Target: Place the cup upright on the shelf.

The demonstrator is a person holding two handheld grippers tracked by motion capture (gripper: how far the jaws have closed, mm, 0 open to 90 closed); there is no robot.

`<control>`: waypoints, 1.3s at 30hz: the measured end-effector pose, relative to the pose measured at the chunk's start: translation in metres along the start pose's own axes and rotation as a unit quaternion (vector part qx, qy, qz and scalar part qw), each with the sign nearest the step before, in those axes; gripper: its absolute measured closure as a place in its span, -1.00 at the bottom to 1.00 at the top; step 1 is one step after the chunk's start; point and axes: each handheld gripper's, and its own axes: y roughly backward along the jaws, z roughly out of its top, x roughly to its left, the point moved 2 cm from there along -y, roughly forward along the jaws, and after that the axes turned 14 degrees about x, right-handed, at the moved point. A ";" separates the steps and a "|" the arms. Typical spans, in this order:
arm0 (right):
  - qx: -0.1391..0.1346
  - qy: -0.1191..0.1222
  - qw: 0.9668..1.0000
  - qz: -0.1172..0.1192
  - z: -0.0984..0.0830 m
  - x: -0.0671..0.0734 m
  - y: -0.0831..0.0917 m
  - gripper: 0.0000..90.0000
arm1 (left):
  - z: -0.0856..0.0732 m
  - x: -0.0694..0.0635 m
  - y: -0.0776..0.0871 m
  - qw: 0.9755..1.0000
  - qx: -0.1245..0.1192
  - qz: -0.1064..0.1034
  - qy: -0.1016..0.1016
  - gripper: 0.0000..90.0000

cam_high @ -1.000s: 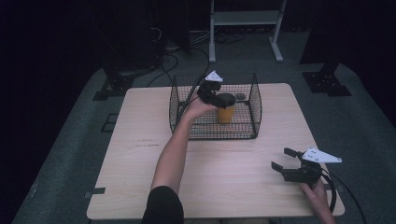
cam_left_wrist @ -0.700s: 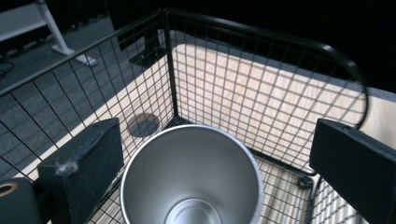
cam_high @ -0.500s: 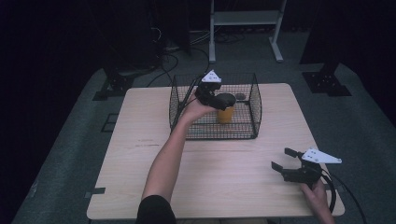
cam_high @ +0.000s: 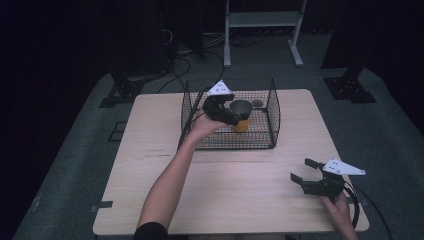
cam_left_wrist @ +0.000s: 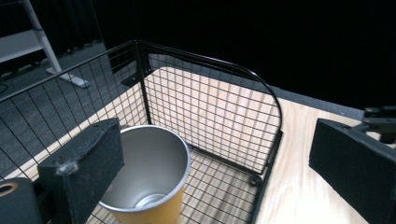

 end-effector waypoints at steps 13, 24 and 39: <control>0.001 -0.004 1.000 -0.002 0.000 -0.001 0.000 -0.71 | -0.027 -0.010 0.022 1.000 0.000 0.016 0.014 -0.94; 0.001 -0.002 1.000 -0.004 0.000 0.000 0.000 -0.71 | -0.044 -0.021 0.034 0.999 -0.001 0.023 0.023 -0.94; 0.007 0.009 1.000 -0.012 0.001 0.002 -0.002 -0.71 | -0.070 -0.039 0.051 0.999 -0.017 0.024 0.035 -0.94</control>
